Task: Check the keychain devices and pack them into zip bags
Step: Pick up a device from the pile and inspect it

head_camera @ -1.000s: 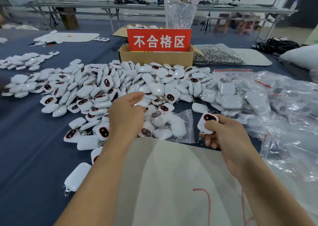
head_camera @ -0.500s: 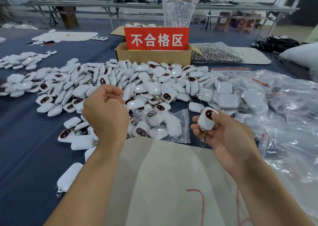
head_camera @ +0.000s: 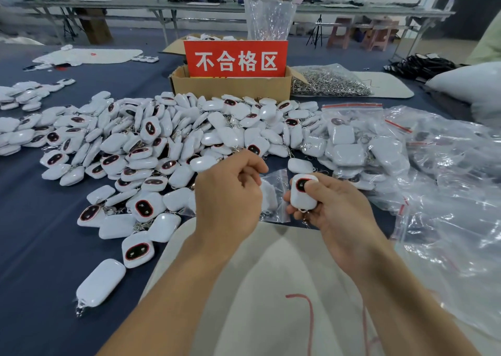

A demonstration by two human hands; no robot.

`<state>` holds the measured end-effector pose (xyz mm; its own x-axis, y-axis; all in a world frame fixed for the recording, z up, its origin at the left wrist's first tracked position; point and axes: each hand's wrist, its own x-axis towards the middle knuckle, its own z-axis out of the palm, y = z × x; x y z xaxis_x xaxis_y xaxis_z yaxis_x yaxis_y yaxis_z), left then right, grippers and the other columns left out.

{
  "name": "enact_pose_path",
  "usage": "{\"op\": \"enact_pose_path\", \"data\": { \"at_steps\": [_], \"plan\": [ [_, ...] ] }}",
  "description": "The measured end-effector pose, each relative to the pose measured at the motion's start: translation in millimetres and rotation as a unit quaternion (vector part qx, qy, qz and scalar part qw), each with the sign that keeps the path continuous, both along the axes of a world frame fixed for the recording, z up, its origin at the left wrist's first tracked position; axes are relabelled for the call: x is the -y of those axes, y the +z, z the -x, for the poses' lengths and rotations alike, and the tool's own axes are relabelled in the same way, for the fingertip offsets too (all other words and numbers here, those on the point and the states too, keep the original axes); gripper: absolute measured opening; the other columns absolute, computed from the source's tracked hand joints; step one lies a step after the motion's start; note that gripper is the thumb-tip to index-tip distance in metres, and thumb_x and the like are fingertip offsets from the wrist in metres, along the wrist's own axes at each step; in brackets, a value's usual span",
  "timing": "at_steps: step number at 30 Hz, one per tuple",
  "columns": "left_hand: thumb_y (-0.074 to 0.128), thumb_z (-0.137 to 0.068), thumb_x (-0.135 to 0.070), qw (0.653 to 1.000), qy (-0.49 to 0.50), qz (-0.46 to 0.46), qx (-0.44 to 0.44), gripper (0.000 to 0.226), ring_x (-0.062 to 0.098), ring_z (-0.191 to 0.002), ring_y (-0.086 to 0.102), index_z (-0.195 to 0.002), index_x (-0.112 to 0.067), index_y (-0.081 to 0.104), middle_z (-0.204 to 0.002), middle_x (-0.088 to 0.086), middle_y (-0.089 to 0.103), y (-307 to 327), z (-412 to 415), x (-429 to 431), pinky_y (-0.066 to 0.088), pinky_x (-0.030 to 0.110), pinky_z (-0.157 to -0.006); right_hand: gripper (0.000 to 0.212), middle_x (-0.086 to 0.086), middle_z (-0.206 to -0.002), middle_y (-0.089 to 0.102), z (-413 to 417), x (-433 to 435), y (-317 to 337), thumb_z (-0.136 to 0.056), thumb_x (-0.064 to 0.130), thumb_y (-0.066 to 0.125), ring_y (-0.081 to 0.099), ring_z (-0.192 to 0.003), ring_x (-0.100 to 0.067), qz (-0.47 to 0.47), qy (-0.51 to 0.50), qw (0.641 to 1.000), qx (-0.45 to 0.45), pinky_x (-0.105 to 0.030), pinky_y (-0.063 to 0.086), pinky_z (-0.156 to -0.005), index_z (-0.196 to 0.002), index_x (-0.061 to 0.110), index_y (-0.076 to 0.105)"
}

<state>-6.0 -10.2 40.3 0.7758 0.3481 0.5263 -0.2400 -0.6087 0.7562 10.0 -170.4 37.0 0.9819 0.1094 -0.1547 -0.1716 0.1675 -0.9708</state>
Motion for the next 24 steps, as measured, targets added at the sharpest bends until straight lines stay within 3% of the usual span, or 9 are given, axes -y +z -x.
{"op": "enact_pose_path", "data": {
  "at_steps": [6,11,14,16,18,20,24],
  "plan": [
    [0.044,-0.078,0.014,1.000,0.013,0.004,-0.008,0.050,0.006,-0.068,0.063,-0.076,-0.026,0.074,-0.063,-0.013,0.065,-0.9,-3.0,-8.5,0.042,0.009,-0.058,0.019,-0.007,-0.081,0.075,4.1,2.1,1.9,-0.092,-0.002,0.058,0.062,-0.070,-0.021,0.043,0.008,0.999,0.016,-0.033,0.048,-0.069,-0.091,0.009,0.073],
    [0.044,-0.079,0.012,1.000,0.009,-0.003,-0.022,0.050,0.004,-0.065,0.062,-0.075,-0.029,0.072,-0.066,-0.016,0.066,-2.3,-2.8,-7.1,0.040,0.008,-0.058,0.017,-0.010,-0.076,0.074,5.2,5.5,1.4,-0.087,-0.004,0.065,0.061,-0.066,-0.020,0.051,-0.007,0.998,0.029,-0.032,0.046,-0.066,-0.085,0.011,0.074],
    [0.044,-0.079,0.011,1.000,0.009,-0.007,-0.021,0.050,0.004,-0.065,0.062,-0.074,-0.031,0.072,-0.068,-0.019,0.066,-2.0,-2.4,-6.3,0.041,0.008,-0.058,0.007,-0.023,-0.081,0.071,5.9,4.9,2.1,-0.078,0.006,0.074,0.060,-0.069,-0.025,0.053,0.007,0.998,0.039,-0.038,0.046,-0.071,-0.084,0.008,0.075],
    [0.043,-0.078,0.007,1.000,0.006,-0.008,-0.019,0.049,0.002,-0.066,0.062,-0.074,-0.031,0.072,-0.070,-0.020,0.067,-1.7,-2.3,-5.9,0.042,0.008,-0.058,0.015,-0.020,-0.081,0.070,6.7,4.3,0.8,-0.071,0.011,0.074,0.059,-0.071,-0.024,0.059,0.018,0.997,0.044,-0.037,0.046,-0.071,-0.085,0.006,0.074],
    [0.041,-0.077,0.004,1.000,0.003,-0.005,-0.022,0.047,0.002,-0.064,0.061,-0.075,-0.030,0.072,-0.073,-0.021,0.067,-1.8,-2.2,-6.0,0.041,0.008,-0.058,0.011,-0.008,-0.082,0.075,6.8,3.7,-0.1,-0.079,-0.002,0.069,0.061,-0.071,-0.018,0.068,0.025,0.996,0.058,-0.030,0.049,-0.069,-0.085,0.005,0.074],
    [0.041,-0.077,0.003,1.000,0.001,-0.003,-0.025,0.046,0.003,-0.065,0.061,-0.075,-0.030,0.072,-0.073,-0.021,0.067,-2.6,-2.4,-5.9,0.042,0.009,-0.058,0.027,-0.006,-0.084,0.077,7.0,4.1,-1.1,-0.085,-0.014,0.060,0.063,-0.070,-0.015,0.070,0.029,0.995,0.061,-0.024,0.052,-0.065,-0.089,0.008,0.076],
    [0.039,-0.076,-0.001,0.999,-0.008,0.002,-0.041,0.044,0.005,-0.063,0.060,-0.075,-0.029,0.073,-0.070,-0.018,0.067,-4.1,-2.3,-4.0,0.041,0.012,-0.056,0.026,-0.011,-0.084,0.079,7.6,5.4,0.2,-0.090,-0.015,0.061,0.065,-0.065,-0.015,0.040,0.023,0.997,0.058,-0.021,0.051,-0.059,-0.092,0.006,0.075]
  ]
}}
